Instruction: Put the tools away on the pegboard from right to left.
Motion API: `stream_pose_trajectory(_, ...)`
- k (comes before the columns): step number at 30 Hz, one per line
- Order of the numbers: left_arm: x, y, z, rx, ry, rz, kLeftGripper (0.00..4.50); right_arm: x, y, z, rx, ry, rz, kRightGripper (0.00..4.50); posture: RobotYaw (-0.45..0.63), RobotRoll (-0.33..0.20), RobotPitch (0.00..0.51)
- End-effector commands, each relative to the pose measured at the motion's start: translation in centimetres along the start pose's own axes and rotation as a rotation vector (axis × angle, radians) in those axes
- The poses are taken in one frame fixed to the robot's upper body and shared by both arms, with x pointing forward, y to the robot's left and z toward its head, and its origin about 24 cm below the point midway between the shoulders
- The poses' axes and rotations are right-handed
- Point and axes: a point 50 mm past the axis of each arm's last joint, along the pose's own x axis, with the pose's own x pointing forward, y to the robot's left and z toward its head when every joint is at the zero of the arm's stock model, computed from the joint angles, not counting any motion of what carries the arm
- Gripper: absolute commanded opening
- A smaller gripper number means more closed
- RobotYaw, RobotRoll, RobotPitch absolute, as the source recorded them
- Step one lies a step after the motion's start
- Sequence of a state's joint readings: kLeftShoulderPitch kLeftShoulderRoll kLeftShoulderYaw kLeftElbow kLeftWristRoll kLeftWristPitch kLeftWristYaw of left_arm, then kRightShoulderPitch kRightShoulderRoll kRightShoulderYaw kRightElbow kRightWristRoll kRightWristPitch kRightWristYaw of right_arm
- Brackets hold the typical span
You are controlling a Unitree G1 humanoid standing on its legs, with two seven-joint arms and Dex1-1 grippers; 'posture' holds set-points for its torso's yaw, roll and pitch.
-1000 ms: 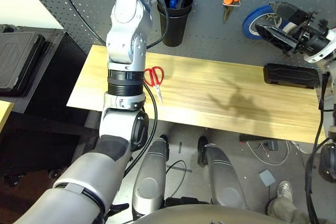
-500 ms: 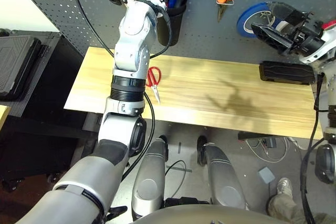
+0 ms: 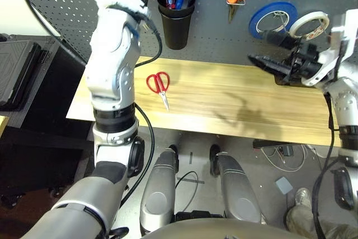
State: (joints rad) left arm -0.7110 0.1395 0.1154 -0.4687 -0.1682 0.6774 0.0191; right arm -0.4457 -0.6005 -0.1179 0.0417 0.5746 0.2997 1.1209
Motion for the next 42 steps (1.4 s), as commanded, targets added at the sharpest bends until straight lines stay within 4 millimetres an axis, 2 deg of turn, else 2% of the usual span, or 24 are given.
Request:
stream_pose_trajectory(1,-2.1,0.1,-2.3,-0.004,0.105,0.021,4.46,1.1,1.1,-1.5,0.003,0.057,0.012,4.50,0.22,0.000,0.287)
stream_pose_trajectory(5,-4.1,0.8,-6.0,0.008,0.246,0.070,4.46,3.1,2.3,-3.3,0.012,0.099,-0.016,4.50,0.22,0.000,0.293)
stream_pose_trajectory(10,-5.6,1.2,-10.0,0.023,0.413,0.116,4.46,5.0,3.4,-5.6,-0.027,0.181,-0.040,4.50,0.22,0.000,0.302)
stream_pose_trajectory(14,-5.6,1.1,-12.0,0.037,0.515,0.126,4.46,6.4,3.5,-6.7,-0.057,0.196,-0.093,4.50,0.22,0.000,0.309)
stream_pose_trajectory(16,-5.9,1.1,-14.0,0.072,0.628,0.110,4.46,7.0,3.3,-7.3,-0.071,0.230,-0.128,4.50,0.22,0.000,0.309)
stream_pose_trajectory(22,-6.1,1.6,-18.1,0.075,0.775,0.149,4.46,8.6,3.2,-8.9,-0.076,0.309,-0.188,4.50,0.20,0.000,0.314)
stream_pose_trajectory(26,-6.2,2.0,-19.7,0.055,0.835,0.183,4.46,9.4,3.1,-9.7,-0.075,0.332,-0.206,4.50,0.19,0.000,0.315)
stream_pose_trajectory(34,-6.0,4.1,-22.4,0.054,0.892,0.309,4.46,10.7,2.9,-10.4,-0.083,0.351,-0.220,4.50,0.19,0.000,0.317)
stream_pose_trajectory(36,-5.8,4.4,-22.8,0.056,0.894,0.333,4.46,10.6,2.8,-10.4,-0.082,0.354,-0.234,4.50,0.19,0.000,0.317)
stream_pose_trajectory(42,-5.1,4.5,-24.1,0.050,0.911,0.347,4.46,8.6,1.5,-10.1,-0.109,0.378,-0.271,4.50,0.18,0.000,0.320)
